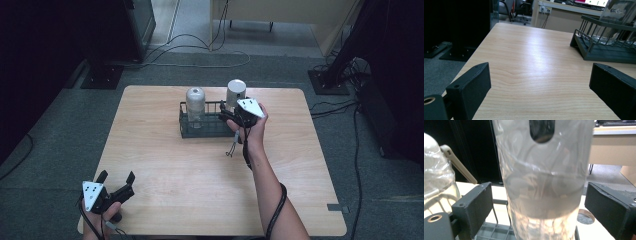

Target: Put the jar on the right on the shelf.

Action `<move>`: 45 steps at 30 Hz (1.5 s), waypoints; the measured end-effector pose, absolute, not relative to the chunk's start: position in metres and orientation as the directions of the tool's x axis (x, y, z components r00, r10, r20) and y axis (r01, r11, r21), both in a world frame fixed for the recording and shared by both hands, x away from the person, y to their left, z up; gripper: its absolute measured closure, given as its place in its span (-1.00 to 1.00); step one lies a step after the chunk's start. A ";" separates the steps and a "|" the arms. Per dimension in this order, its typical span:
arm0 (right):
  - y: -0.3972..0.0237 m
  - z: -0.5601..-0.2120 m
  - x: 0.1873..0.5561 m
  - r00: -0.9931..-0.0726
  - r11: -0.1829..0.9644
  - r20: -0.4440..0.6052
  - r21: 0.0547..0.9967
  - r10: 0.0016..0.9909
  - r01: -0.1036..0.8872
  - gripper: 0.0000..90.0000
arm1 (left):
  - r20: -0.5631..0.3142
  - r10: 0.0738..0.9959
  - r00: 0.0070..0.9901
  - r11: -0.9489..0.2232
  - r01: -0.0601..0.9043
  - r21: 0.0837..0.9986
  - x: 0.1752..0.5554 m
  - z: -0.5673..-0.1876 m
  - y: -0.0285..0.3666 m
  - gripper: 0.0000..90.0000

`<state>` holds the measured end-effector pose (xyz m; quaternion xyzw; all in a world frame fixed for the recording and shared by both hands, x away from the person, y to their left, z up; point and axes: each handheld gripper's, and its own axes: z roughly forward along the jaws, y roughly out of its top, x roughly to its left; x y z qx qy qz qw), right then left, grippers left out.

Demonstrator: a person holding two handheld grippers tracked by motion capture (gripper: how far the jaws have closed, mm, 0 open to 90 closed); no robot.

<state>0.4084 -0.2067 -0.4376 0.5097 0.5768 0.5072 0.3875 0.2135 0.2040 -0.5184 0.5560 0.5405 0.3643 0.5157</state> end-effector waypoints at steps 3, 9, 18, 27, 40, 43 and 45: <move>-0.208 -0.440 0.404 -0.185 -0.033 0.070 0.980 0.980 0.195 -0.83 | -0.153 0.977 0.149 0.117 0.226 0.967 0.214 -0.518 0.204 -0.91; -0.212 -0.446 0.395 -0.190 -0.030 0.068 0.980 0.980 0.196 -0.82 | -0.157 0.977 0.147 0.121 0.229 0.966 0.214 -0.518 0.204 -0.91; -0.213 -0.455 0.381 -0.199 -0.020 0.060 0.980 0.978 0.197 -0.82 | -0.155 0.977 0.147 0.119 0.231 0.966 0.214 -0.518 0.204 -0.91; -0.216 -0.464 0.364 -0.211 0.009 0.032 0.982 0.977 0.190 -0.82 | -0.160 0.976 0.148 0.122 0.233 0.965 0.214 -0.518 0.205 -0.91; -0.221 -0.477 0.341 -0.222 0.017 0.025 0.983 0.975 0.185 -0.82 | -0.167 0.974 0.150 0.129 0.236 0.963 0.215 -0.518 0.205 -0.91; -0.223 -0.480 0.337 -0.222 0.017 0.025 0.982 0.975 0.188 -0.82 | -0.168 0.974 0.149 0.130 0.235 0.963 0.215 -0.518 0.206 -0.91; -0.225 -0.483 0.334 -0.220 0.015 0.028 0.981 0.975 0.192 -0.82 | -0.169 0.974 0.150 0.130 0.235 0.963 0.215 -0.518 0.206 -0.91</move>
